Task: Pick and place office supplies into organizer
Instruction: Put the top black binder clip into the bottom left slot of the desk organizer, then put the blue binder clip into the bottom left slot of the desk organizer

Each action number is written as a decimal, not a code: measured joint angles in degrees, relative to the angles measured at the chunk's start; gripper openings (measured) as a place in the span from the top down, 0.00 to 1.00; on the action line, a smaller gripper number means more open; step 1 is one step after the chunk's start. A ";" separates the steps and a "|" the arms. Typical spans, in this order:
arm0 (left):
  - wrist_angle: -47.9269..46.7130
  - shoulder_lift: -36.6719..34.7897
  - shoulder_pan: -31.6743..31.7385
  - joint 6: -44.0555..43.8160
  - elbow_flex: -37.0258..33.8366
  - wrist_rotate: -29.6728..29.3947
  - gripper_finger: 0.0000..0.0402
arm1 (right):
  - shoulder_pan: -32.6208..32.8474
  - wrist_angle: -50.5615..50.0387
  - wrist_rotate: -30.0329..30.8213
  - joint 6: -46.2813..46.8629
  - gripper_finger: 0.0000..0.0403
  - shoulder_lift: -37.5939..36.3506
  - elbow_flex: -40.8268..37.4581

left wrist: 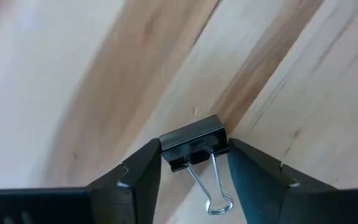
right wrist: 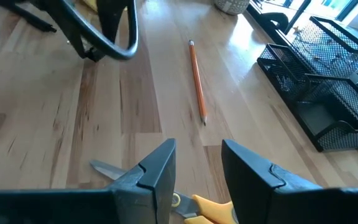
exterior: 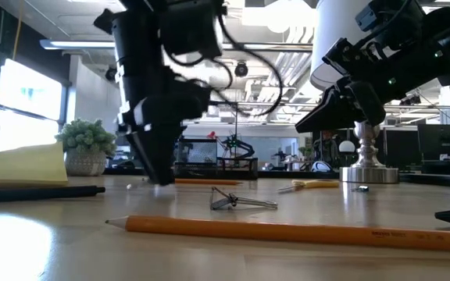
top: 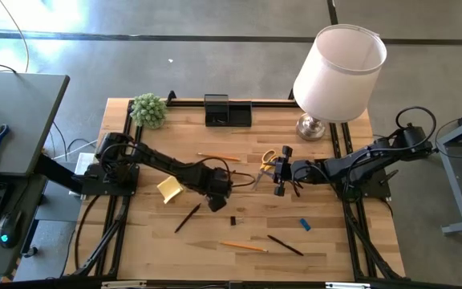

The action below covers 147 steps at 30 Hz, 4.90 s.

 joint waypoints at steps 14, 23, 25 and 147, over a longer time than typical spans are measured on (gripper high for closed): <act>-14.47 -0.31 5.42 30.14 9.94 -22.73 0.61 | 0.01 0.02 0.32 0.28 0.69 0.00 0.00; -7.92 -0.33 18.58 48.24 10.67 -27.55 0.61 | 0.01 0.02 0.32 0.46 0.69 0.00 0.00; -3.87 -0.33 21.04 54.66 10.66 -26.62 0.61 | 0.00 0.02 0.33 0.45 0.69 0.00 0.00; 54.76 -31.50 22.08 44.66 -24.93 17.00 0.95 | -7.41 -65.11 -22.72 0.57 0.68 3.92 23.06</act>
